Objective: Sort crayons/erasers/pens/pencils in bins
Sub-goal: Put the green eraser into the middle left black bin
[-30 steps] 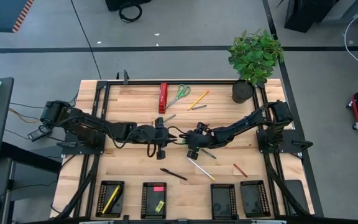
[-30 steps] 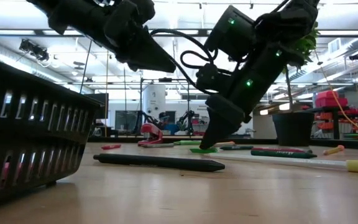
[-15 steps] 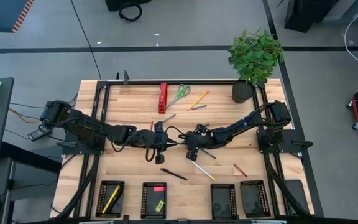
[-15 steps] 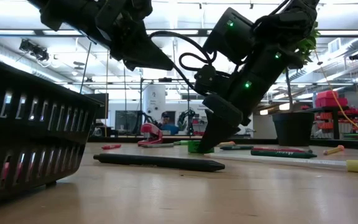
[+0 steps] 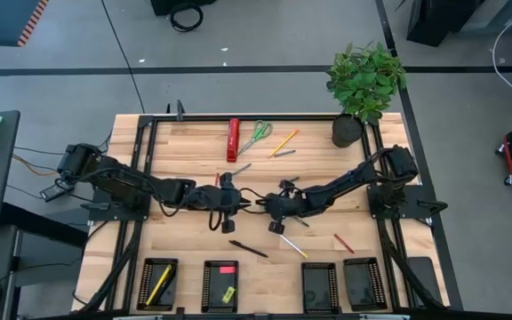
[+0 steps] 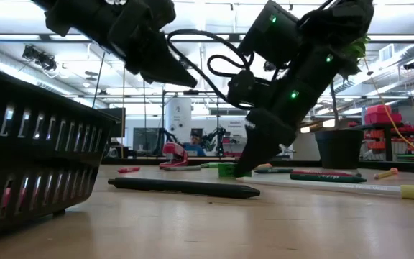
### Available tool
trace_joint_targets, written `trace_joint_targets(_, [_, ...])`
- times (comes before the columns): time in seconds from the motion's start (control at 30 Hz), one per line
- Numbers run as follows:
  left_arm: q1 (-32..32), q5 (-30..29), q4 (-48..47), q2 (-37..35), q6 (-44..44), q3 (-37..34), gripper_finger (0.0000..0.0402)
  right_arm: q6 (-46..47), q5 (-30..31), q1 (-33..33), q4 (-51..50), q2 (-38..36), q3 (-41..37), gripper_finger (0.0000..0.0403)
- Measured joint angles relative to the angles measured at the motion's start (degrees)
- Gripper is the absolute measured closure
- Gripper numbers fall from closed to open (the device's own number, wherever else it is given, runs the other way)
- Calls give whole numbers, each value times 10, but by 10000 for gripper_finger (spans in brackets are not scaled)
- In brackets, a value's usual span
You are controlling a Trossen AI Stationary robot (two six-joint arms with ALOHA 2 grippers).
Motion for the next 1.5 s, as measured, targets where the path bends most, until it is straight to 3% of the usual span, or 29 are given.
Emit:
trace_joint_targets(0.13, [-4, -40, -37, -7, 10, 0, 369, -18, -39, 18, 8, -29, 18, 380])
trace_joint_targets(0.4, [-15, -138, -112, -67, 6, 0, 394, -27, -47, 81, 14, -33, 109, 380])
trace_joint_targets(0.7, [-9, -266, -140, -96, -17, -1, 368, -51, -43, 134, 22, -1, 197, 380])
trace_joint_targets(1.1, [-7, -256, -77, -115, 4, 3, 386, -95, -59, 185, 51, 140, 345, 379])
trace_joint_targets(1.3, [-48, -210, -57, -109, -56, 3, 384, -108, -59, 193, 50, 184, 387, 374])
trace_joint_targets(1.5, [-117, -248, -57, -59, -118, 1, 386, -128, -60, 189, 41, 202, 389, 373])
